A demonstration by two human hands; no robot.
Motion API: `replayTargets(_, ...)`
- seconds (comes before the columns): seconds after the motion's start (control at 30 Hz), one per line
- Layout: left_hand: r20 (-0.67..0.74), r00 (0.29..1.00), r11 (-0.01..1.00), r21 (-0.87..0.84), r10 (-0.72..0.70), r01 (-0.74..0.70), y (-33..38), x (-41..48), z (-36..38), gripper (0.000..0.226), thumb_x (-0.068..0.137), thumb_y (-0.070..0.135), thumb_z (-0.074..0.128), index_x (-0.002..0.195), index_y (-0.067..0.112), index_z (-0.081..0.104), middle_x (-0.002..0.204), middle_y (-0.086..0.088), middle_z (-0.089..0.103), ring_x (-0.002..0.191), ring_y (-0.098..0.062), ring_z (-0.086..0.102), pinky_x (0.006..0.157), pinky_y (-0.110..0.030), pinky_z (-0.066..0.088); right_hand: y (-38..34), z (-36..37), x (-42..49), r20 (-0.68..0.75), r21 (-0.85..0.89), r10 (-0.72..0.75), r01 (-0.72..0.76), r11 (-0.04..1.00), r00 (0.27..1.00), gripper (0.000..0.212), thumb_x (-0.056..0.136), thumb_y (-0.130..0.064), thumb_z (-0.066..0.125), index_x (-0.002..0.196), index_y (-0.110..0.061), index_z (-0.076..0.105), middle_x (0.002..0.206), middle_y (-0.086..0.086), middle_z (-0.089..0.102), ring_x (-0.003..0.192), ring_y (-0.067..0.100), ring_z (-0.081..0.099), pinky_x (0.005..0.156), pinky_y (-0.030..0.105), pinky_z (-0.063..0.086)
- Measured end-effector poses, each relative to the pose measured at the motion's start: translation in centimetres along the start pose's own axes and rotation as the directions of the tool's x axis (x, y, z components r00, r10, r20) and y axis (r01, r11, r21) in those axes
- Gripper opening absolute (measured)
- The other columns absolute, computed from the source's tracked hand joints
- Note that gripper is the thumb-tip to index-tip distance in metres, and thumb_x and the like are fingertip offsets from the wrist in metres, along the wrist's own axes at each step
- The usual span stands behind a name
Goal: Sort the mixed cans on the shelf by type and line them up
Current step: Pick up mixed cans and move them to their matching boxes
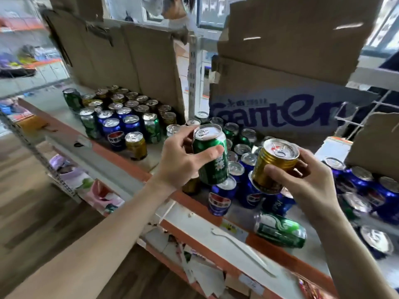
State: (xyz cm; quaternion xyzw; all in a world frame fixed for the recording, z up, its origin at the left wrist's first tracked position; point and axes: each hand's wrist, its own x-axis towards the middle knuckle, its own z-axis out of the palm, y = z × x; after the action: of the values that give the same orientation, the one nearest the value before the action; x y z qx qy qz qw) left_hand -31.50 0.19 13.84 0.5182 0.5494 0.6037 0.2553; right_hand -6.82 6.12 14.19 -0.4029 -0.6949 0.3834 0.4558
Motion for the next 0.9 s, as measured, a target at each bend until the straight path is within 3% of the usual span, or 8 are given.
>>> replayTargets(0.13, -0.019, 1.000, 1.000, 0.020, -0.023, 0.023, -1.4, 1.1, -5.4, 0.039, 0.073, 0.028, 0.087, 0.107, 0.019, 0.070, 0.102, -0.002, 0.075, 0.095, -0.016, 0.072, 0.080, -0.030, 0.056, -0.7, 4.5, 0.8, -0.027, -0.031, -0.010, 0.009, 0.999, 1.000, 0.056, 0.058, -0.052, 0.084, 0.109, -0.037, 0.067, 0.111, -0.002, 0.070, 0.101, 0.012, 0.068, 0.092, 0.038, 0.054)
replayTargets(0.27, -0.041, 0.999, 0.998, 0.052, -0.030, 0.032, -2.9, 1.6, -9.3, 0.032, 0.072, 0.026, 0.086, 0.100, 0.028, 0.070, 0.093, 0.005, 0.076, 0.088, -0.013, 0.072, 0.074, -0.024, 0.055, -1.8, 7.8, 1.4, 0.001, -0.050, 0.008, -0.008, 0.999, 1.000, 0.058, 0.064, -0.042, 0.089, 0.116, -0.032, 0.065, 0.114, -0.001, 0.068, 0.101, 0.009, 0.067, 0.092, 0.032, 0.054)
replayTargets(0.4, -0.082, 0.996, 0.992, 0.114, -0.039, 0.048, -5.1, 2.1, -11.6, 0.048, 0.069, 0.038, 0.085, 0.111, 0.021, 0.071, 0.103, 0.002, 0.074, 0.096, -0.014, 0.071, 0.083, -0.033, 0.057, -2.4, 10.4, 2.3, 0.024, -0.033, 0.017, -0.017, 0.999, 1.000, 0.052, 0.064, -0.039, 0.083, 0.111, -0.037, 0.061, 0.114, -0.003, 0.068, 0.101, 0.005, 0.066, 0.089, 0.022, 0.052)
replayTargets(0.5, -0.097, 0.994, 0.983, 0.167, -0.060, 0.075, -7.0, 2.5, -12.4, 0.061, 0.067, 0.038, 0.085, 0.119, 0.012, 0.067, 0.108, 0.000, 0.071, 0.098, -0.010, 0.069, 0.082, -0.026, 0.057, -2.2, 11.7, 3.1, 0.036, -0.018, 0.026, -0.025, 1.000, 0.999, 0.048, 0.067, -0.032, 0.085, 0.107, -0.040, 0.060, 0.111, -0.009, 0.067, 0.097, -0.001, 0.066, 0.083, 0.014, 0.051)
replayTargets(0.7, -0.113, 0.985, 0.951, 0.267, -0.130, 0.156, -10.0, 3.5, -13.5, 0.061, 0.069, 0.043, 0.084, 0.123, 0.021, 0.065, 0.116, 0.005, 0.068, 0.108, -0.011, 0.064, 0.090, -0.027, 0.053, -0.6, 13.2, 5.2, 0.061, -0.005, 0.056, -0.056, 0.998, 0.997, 0.069, 0.062, -0.046, 0.087, 0.124, -0.026, 0.062, 0.118, -0.004, 0.066, 0.106, 0.010, 0.066, 0.094, 0.035, 0.054)
replayTargets(0.8, -0.087, 0.982, 0.933, 0.308, -0.165, 0.184, -10.9, 4.7, -13.7, 0.060, 0.071, 0.046, 0.082, 0.125, 0.029, 0.061, 0.118, 0.005, 0.067, 0.109, -0.012, 0.063, 0.092, -0.029, 0.053, -0.4, 13.8, 6.1, 0.055, -0.002, 0.069, -0.069, 0.998, 0.996, 0.065, 0.066, -0.036, 0.088, 0.124, -0.027, 0.060, 0.117, -0.003, 0.067, 0.105, 0.009, 0.065, 0.093, 0.031, 0.054)
replayTargets(0.9, -0.075, 0.976, 0.910, 0.353, -0.206, 0.219, -12.0, 5.8, -13.5, 0.063, 0.074, 0.043, 0.081, 0.129, 0.023, 0.059, 0.118, 0.008, 0.064, 0.108, -0.012, 0.060, 0.089, -0.023, 0.047, -0.2, 14.3, 6.7, 0.066, -0.014, 0.089, -0.088, 0.996, 0.994, 0.065, 0.067, -0.034, 0.087, 0.126, -0.023, 0.060, 0.118, -0.002, 0.066, 0.104, 0.006, 0.065, 0.089, 0.023, 0.053)
